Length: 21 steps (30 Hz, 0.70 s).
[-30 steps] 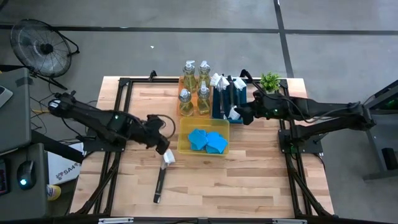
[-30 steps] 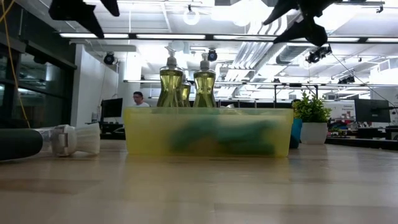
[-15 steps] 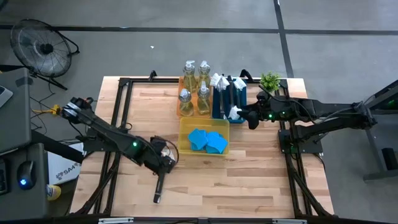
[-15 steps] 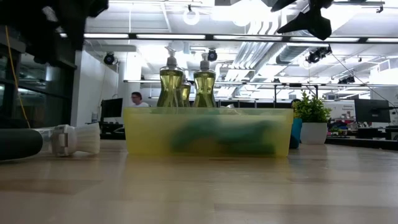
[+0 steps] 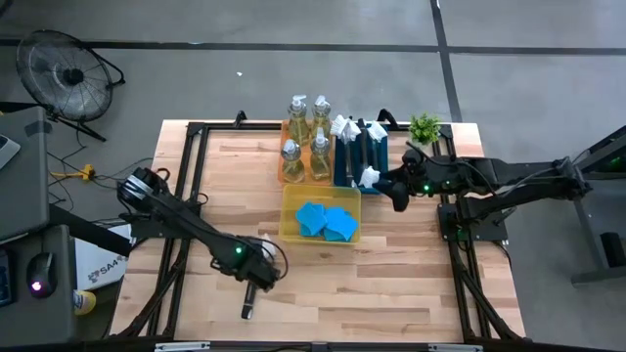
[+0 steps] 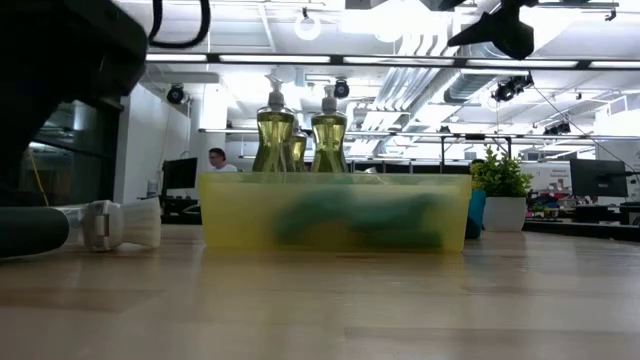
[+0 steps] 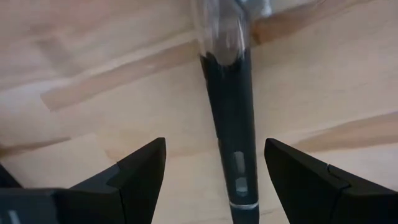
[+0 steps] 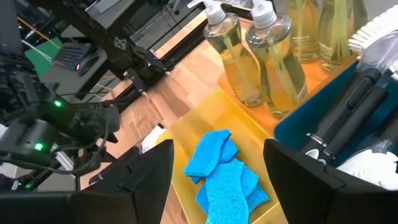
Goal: Pick & Place Kitchen Sink Supplies
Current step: Put the dish brush into the blue bin
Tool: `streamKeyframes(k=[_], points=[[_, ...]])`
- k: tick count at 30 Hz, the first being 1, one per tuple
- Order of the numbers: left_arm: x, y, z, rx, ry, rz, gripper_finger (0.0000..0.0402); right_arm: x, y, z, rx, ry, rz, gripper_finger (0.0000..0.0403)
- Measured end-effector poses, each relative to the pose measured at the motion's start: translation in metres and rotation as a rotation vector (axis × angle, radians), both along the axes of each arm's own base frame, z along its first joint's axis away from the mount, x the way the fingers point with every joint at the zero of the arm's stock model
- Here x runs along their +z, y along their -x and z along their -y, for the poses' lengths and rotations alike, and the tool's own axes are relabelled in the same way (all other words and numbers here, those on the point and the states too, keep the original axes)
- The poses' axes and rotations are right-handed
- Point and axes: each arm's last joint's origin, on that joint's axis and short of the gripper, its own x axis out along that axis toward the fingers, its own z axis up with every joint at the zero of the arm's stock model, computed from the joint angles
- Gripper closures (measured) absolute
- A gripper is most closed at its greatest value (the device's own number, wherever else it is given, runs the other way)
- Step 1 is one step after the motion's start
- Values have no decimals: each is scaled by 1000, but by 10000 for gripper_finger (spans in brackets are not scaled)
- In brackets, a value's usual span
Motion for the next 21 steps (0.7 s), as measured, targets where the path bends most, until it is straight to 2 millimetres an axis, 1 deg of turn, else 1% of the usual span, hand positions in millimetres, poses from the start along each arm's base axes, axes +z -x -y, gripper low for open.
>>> streamKeyframes(k=[3, 13, 21], points=[[-9, -5, 4, 3, 18, -9, 132, 0, 0, -2, 12, 1, 0, 160], [-29, -17, 11, 60, 37, -8, 132, 0, 0, -10, 54, 1, 0, 160], [-48, -22, 16, 80, 64, -65, 132, 0, 1, -17, 68, -4, 4, 160]])
